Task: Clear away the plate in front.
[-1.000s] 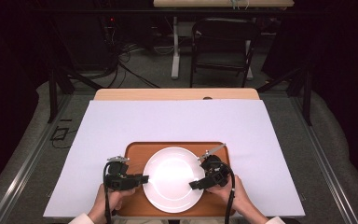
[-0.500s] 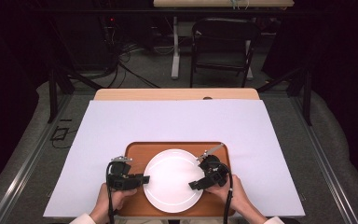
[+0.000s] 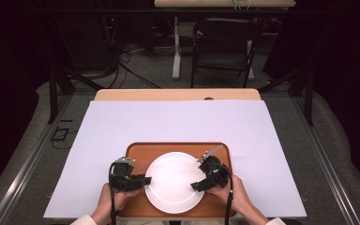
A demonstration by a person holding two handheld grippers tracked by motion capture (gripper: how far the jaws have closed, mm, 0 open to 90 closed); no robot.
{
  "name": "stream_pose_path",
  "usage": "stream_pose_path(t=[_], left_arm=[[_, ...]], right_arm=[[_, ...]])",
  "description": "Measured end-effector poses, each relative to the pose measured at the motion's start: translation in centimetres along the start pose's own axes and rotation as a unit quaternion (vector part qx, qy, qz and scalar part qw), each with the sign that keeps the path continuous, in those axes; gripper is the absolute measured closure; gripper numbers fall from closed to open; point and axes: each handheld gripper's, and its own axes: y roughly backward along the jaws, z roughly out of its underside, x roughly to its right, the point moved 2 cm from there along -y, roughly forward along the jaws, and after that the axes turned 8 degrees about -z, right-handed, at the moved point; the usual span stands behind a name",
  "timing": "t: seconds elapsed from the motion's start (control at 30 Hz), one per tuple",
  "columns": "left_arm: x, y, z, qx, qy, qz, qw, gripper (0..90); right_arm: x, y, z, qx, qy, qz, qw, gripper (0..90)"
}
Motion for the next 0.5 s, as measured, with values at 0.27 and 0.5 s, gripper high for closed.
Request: stream_pose_path(t=[0.27, 0.5], left_arm=[[0.11, -0.05, 0.06, -0.002, -0.007, -0.004, 1.0000, 66.2], [0.02, 0.69, -0.31, 0.013, -0.020, -0.011, 0.9997, 54.3]], right_arm=[[0.02, 0.00, 0.06, -0.003, 0.006, 0.009, 0.9999, 30.9], [0.07, 0.49, 0.07, 0.010, 0.004, 0.016, 0.9998, 20.5]])
